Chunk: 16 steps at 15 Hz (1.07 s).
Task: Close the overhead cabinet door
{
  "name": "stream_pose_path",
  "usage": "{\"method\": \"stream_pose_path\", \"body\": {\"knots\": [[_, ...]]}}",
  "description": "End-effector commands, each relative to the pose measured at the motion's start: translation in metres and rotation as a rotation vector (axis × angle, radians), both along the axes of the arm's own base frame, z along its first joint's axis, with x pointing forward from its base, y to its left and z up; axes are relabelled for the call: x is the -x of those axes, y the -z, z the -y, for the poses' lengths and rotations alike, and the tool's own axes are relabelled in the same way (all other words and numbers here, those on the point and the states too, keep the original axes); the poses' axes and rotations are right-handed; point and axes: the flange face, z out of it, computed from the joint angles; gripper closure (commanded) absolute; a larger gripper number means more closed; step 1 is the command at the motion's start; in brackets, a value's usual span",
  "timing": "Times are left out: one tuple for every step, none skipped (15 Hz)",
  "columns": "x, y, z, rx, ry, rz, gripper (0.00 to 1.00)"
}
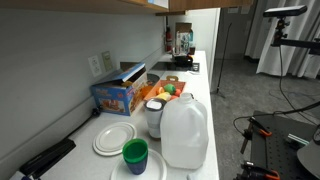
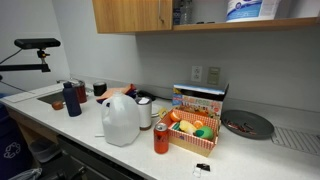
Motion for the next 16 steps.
{"method": "stream_pose_path", "body": {"knots": [[-0.011,0.020,-0.056,-0.018,-0.143,-0.032,0.00],[-0.010,0.022,-0.067,-0.023,-0.165,-0.033,0.00],[-0.011,0.024,-0.080,-0.028,-0.191,-0.033,0.00],[-0.013,0.025,-0.091,-0.030,-0.211,-0.031,0.00],[-0.016,0.025,-0.102,-0.029,-0.230,-0.028,0.00],[-0.020,0.026,-0.112,-0.026,-0.248,-0.025,0.00],[-0.024,0.026,-0.121,-0.023,-0.265,-0.023,0.00],[-0.028,0.026,-0.130,-0.022,-0.281,-0.021,0.00],[-0.032,0.026,-0.136,-0.023,-0.295,-0.018,0.00],[-0.036,0.026,-0.142,-0.026,-0.310,-0.018,0.00],[-0.039,0.026,-0.147,-0.030,-0.322,-0.015,0.00],[-0.043,0.026,-0.152,-0.036,-0.335,-0.009,0.00],[-0.045,0.026,-0.157,-0.038,-0.344,-0.004,0.00],[-0.048,0.026,-0.161,-0.042,-0.354,0.004,0.00],[-0.051,0.026,-0.165,-0.044,-0.361,0.012,0.00],[-0.053,0.026,-0.169,-0.051,-0.370,0.016,0.00]]}}
